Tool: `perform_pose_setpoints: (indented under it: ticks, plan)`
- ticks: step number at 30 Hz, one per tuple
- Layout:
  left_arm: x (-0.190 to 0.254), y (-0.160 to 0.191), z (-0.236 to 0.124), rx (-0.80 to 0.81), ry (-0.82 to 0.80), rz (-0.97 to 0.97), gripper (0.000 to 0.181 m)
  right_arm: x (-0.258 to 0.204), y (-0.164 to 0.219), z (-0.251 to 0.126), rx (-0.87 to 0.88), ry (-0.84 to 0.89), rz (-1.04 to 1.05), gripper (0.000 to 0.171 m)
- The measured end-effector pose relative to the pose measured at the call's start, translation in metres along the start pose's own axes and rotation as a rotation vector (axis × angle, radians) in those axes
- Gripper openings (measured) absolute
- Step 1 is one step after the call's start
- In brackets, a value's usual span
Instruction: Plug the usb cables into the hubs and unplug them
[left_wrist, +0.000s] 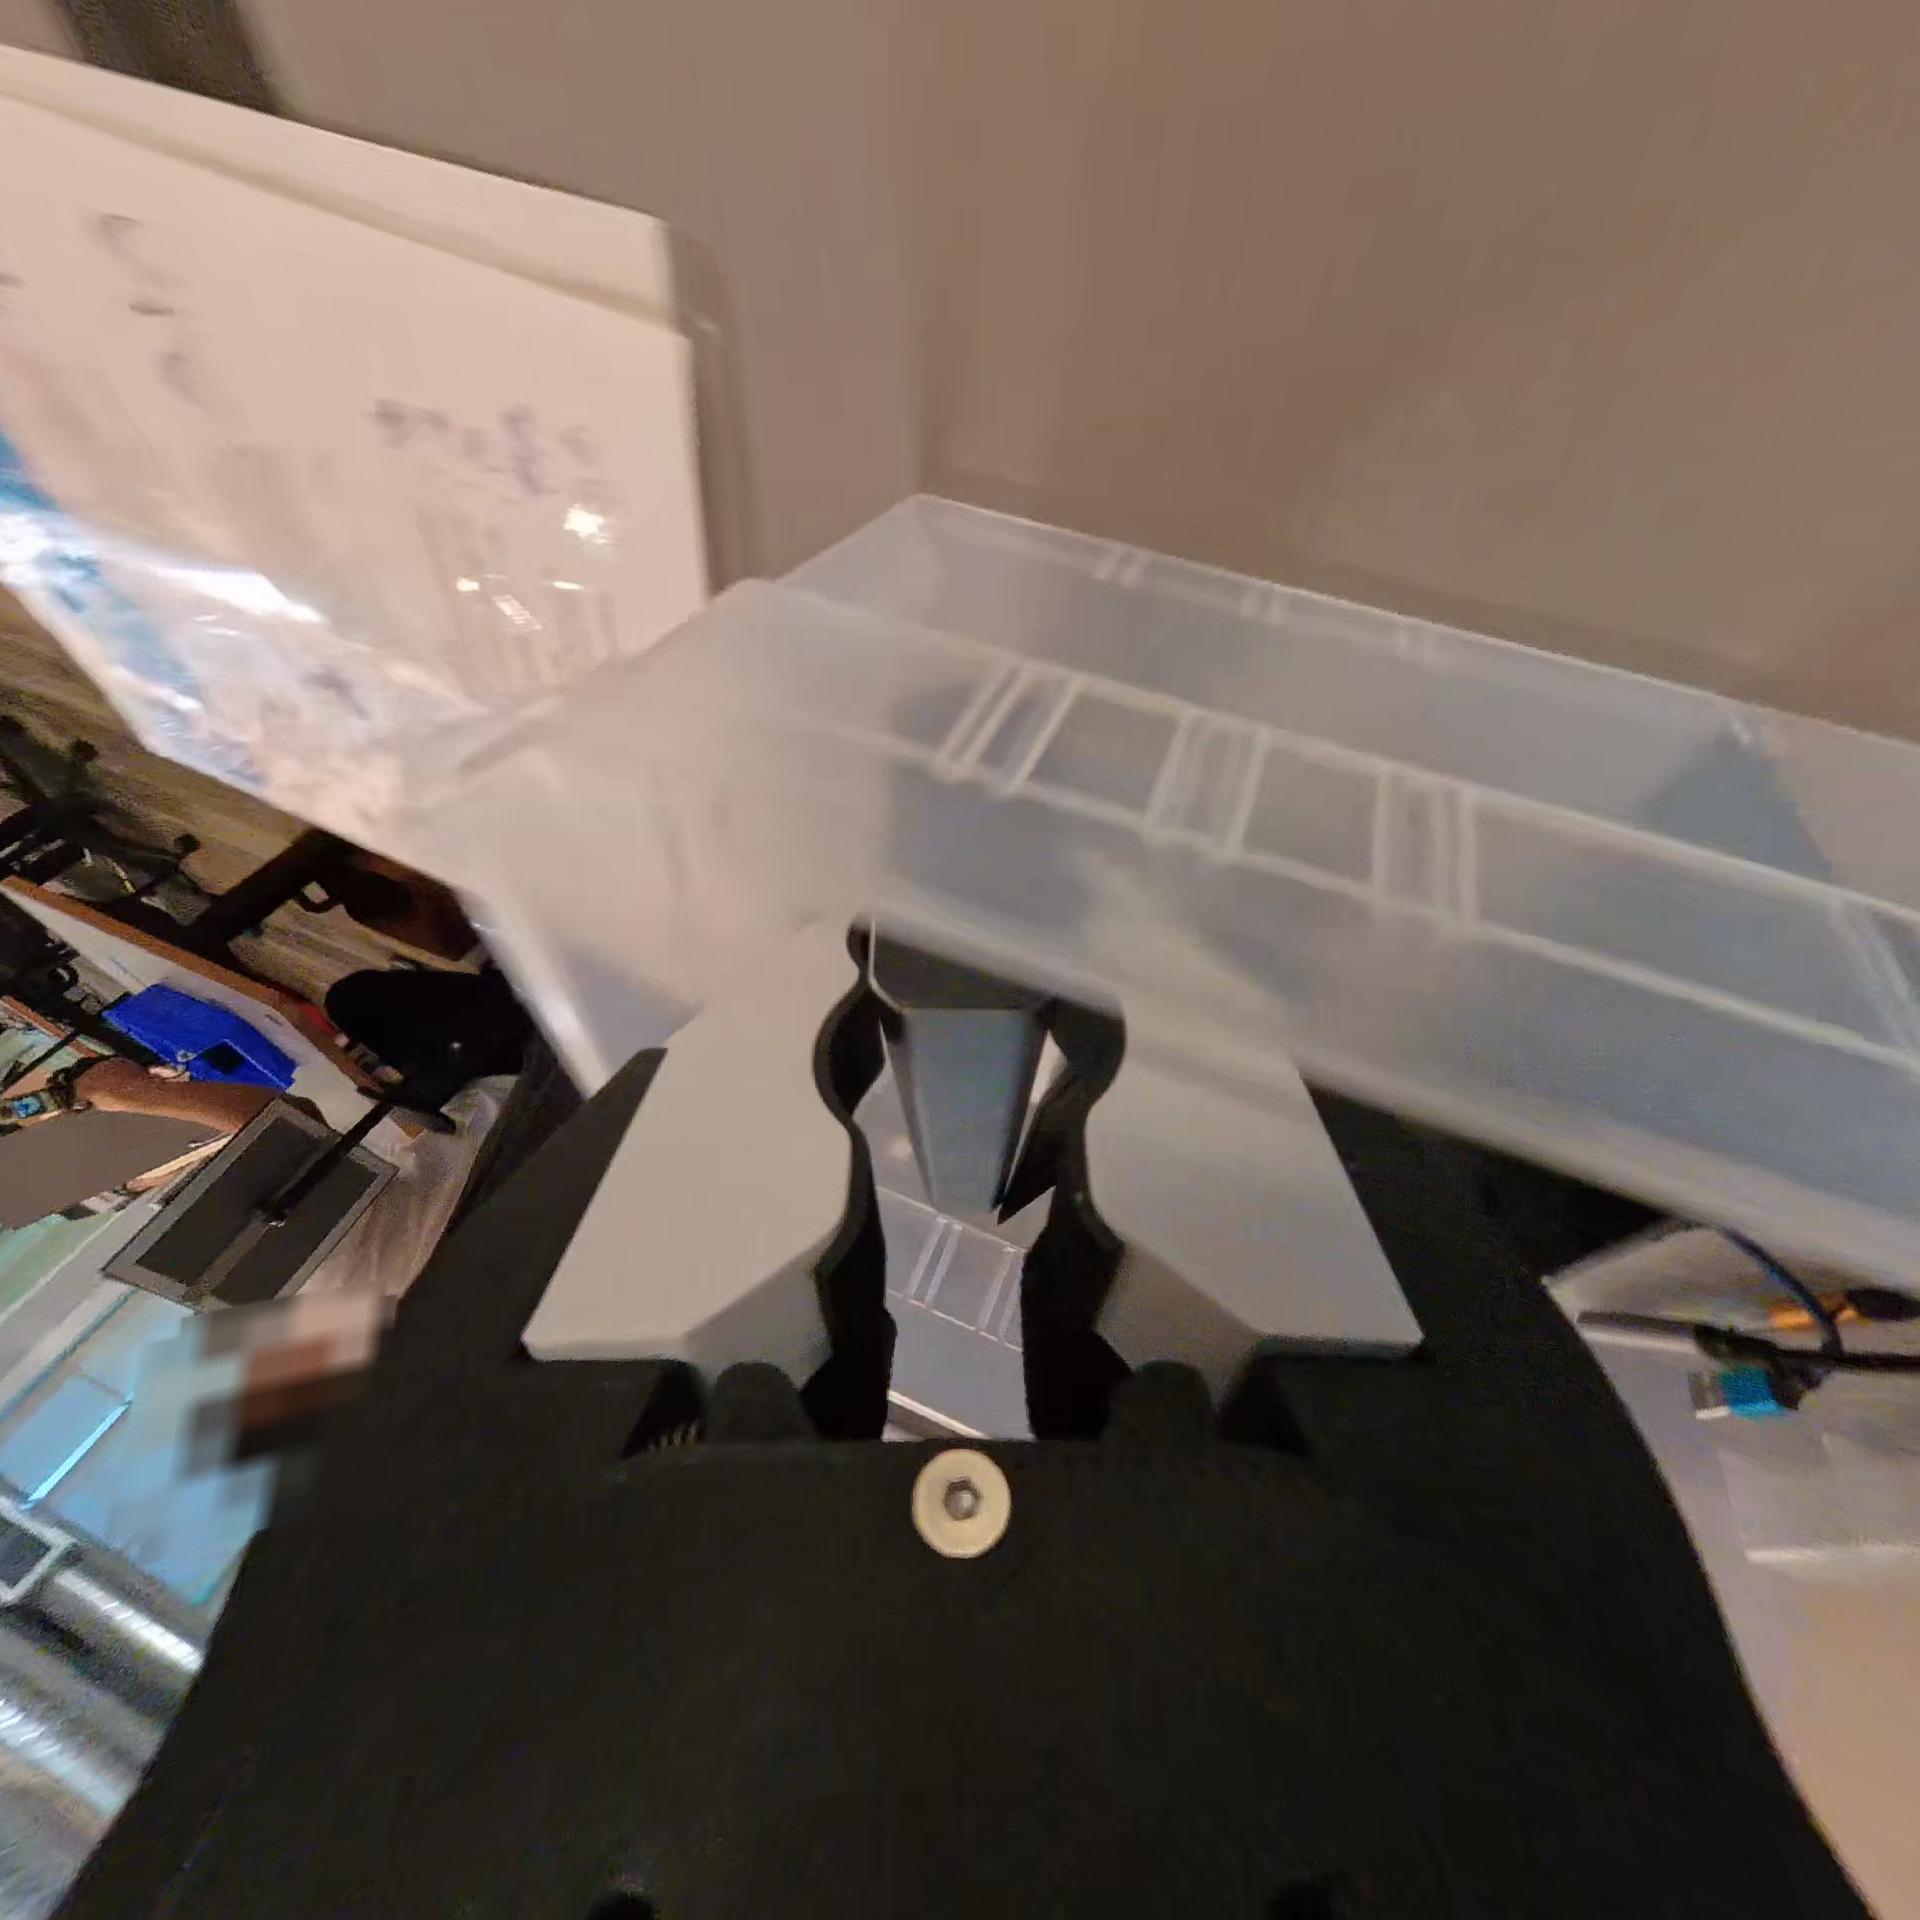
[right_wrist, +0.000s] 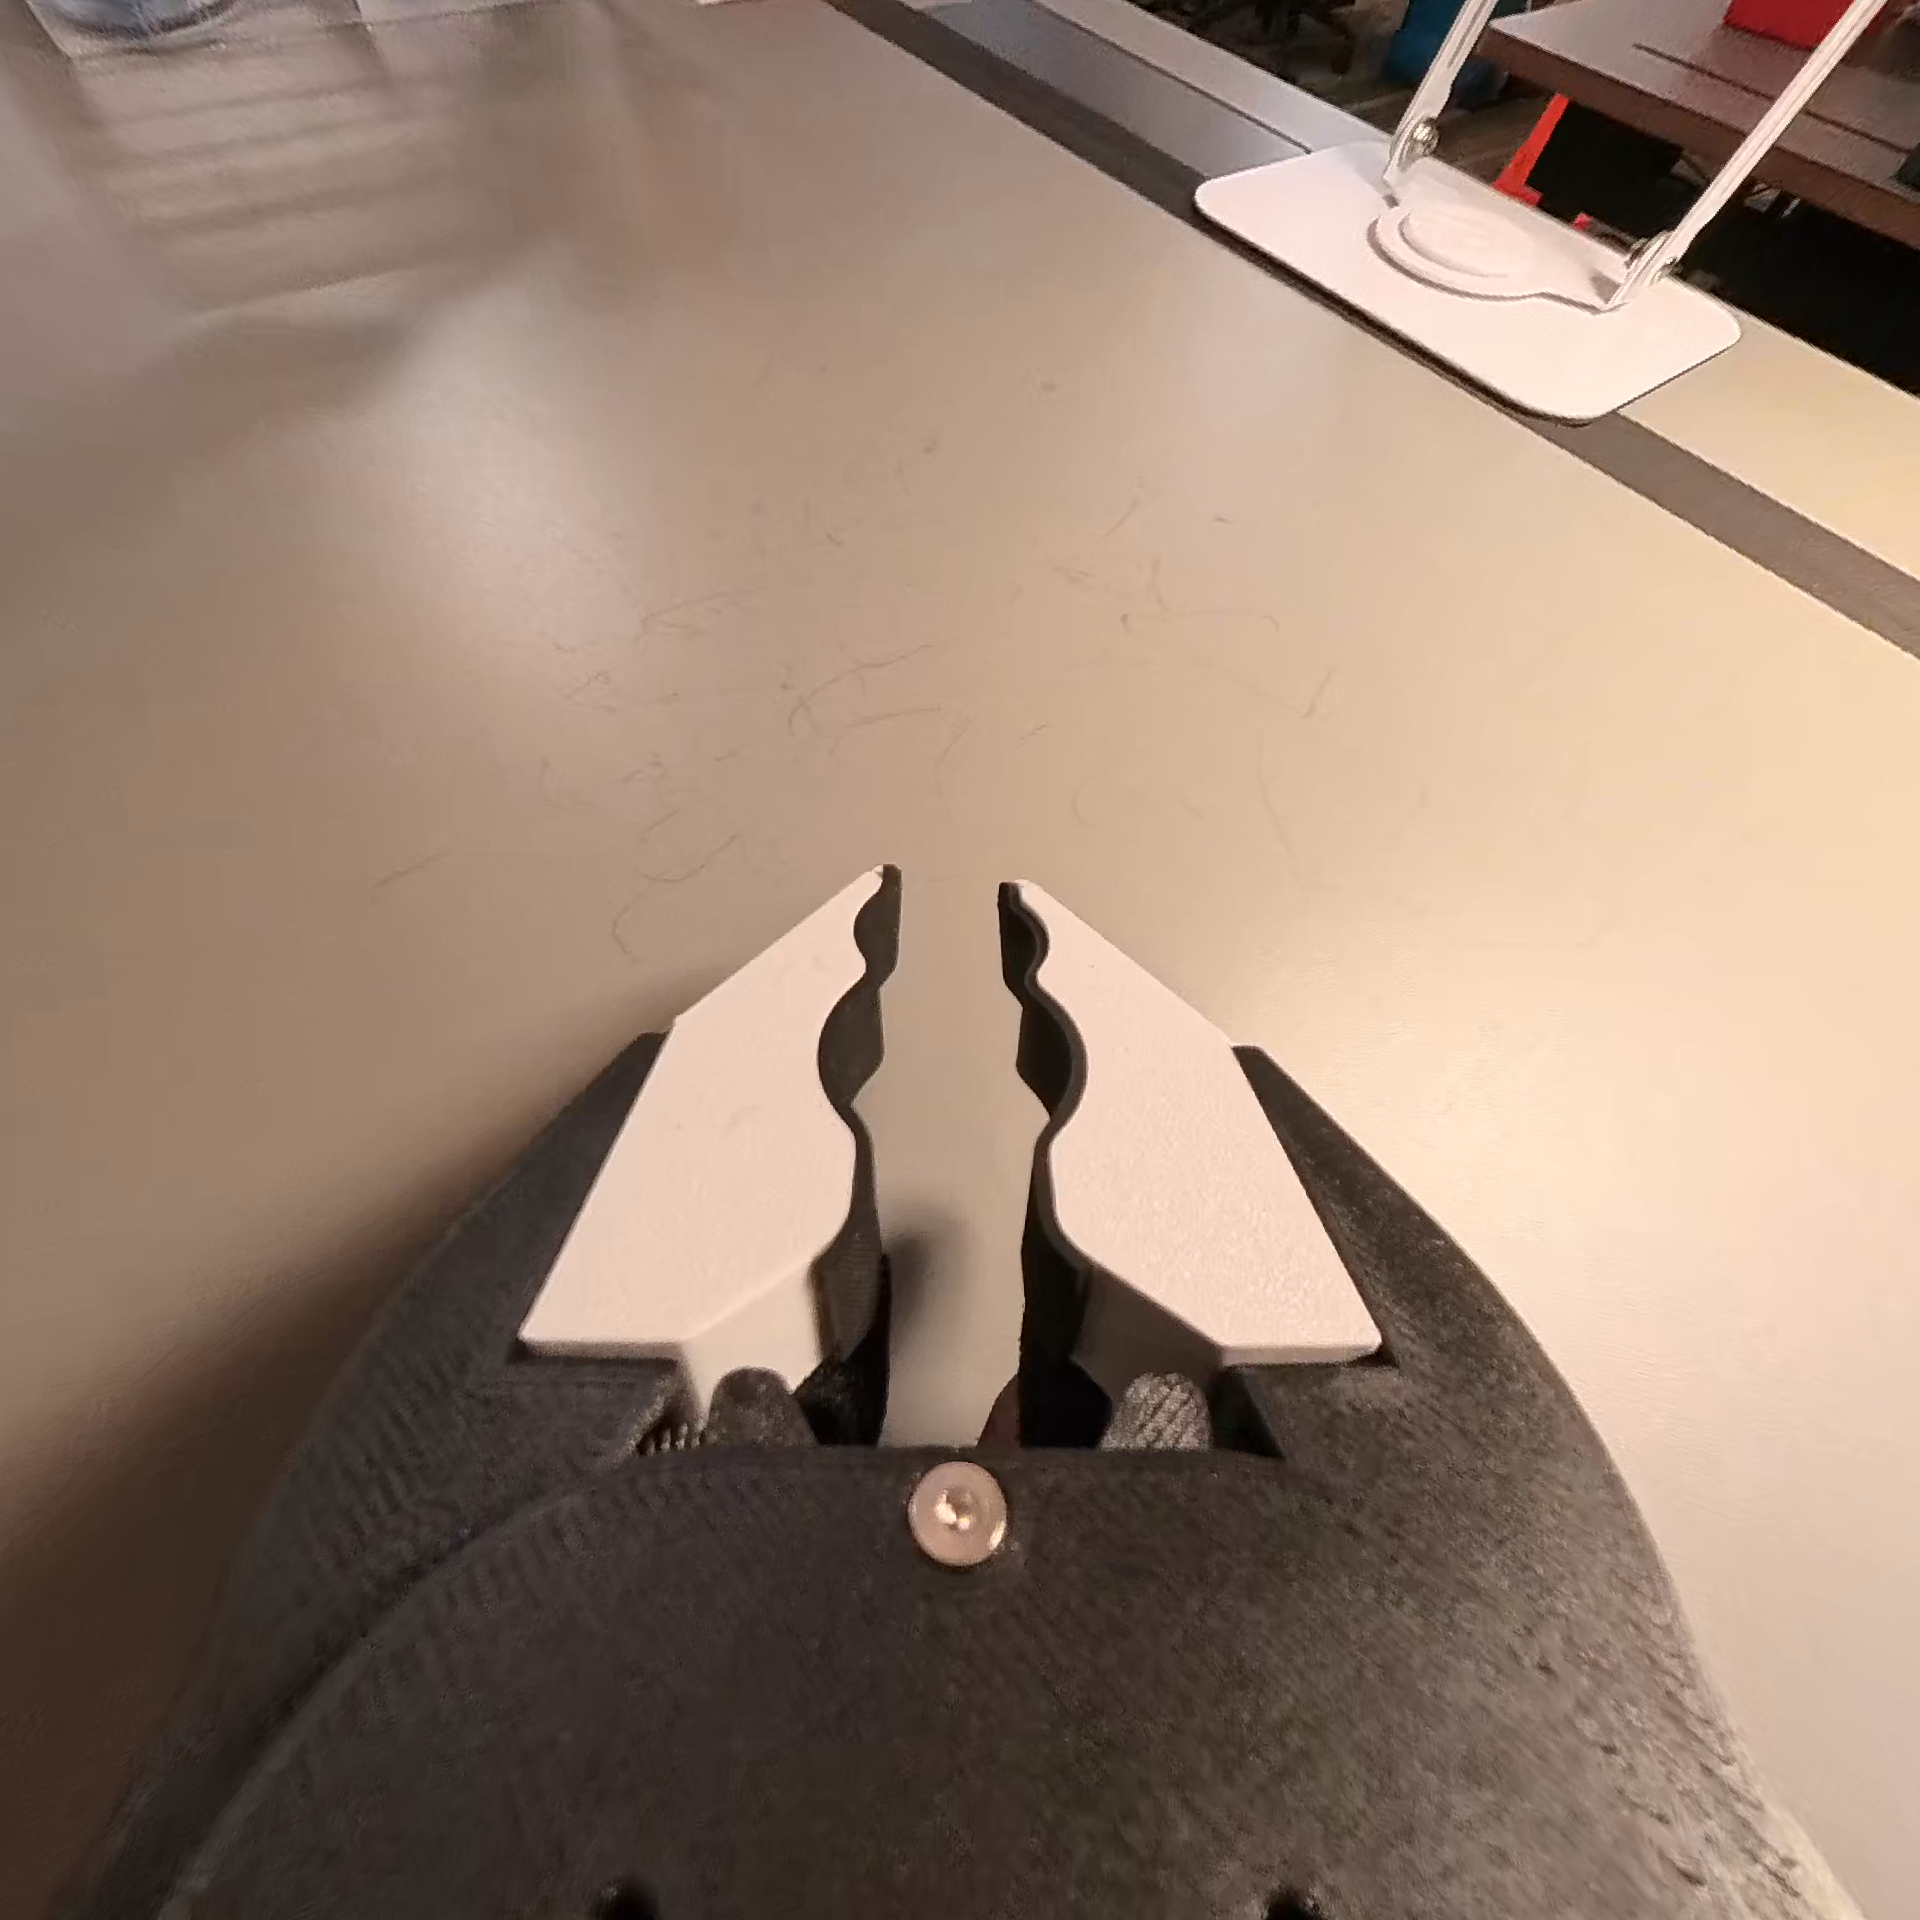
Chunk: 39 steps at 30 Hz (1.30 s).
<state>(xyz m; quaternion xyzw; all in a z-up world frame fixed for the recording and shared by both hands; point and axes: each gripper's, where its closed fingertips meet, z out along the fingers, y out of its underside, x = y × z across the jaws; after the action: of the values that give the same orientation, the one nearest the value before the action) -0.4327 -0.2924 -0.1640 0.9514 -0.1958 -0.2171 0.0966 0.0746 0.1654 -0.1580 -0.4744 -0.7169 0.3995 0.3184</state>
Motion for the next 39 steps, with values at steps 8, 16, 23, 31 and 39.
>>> perform_pose_setpoints:
  ticks: [8, 16, 23, 31, 39]
  plan:
    - [-0.047, 0.0, -0.114, 0.309, -0.277, -0.321, 0.032, 0.001, -0.003, -0.003, 0.027, 0.023, -0.011, 0.019]
    - [-0.05, -0.098, -0.269, 0.911, -0.384, -0.695, 0.032, -0.003, -0.021, 0.01, 0.074, 0.022, -0.003, 0.03]
    - [0.015, -0.302, -0.307, 1.433, 0.321, -0.861, 0.031, -0.005, -0.082, 0.031, 0.126, 0.062, -0.085, 0.058]
    - [0.079, -0.456, -0.269, 1.578, 0.879, -1.089, 0.033, 0.002, -0.125, 0.072, 0.089, 0.158, -0.234, 0.088]
    - [0.104, -0.479, -0.244, 1.556, 0.99, -1.298, 0.033, -0.005, -0.064, 0.106, -0.096, 0.159, -0.364, 0.089]
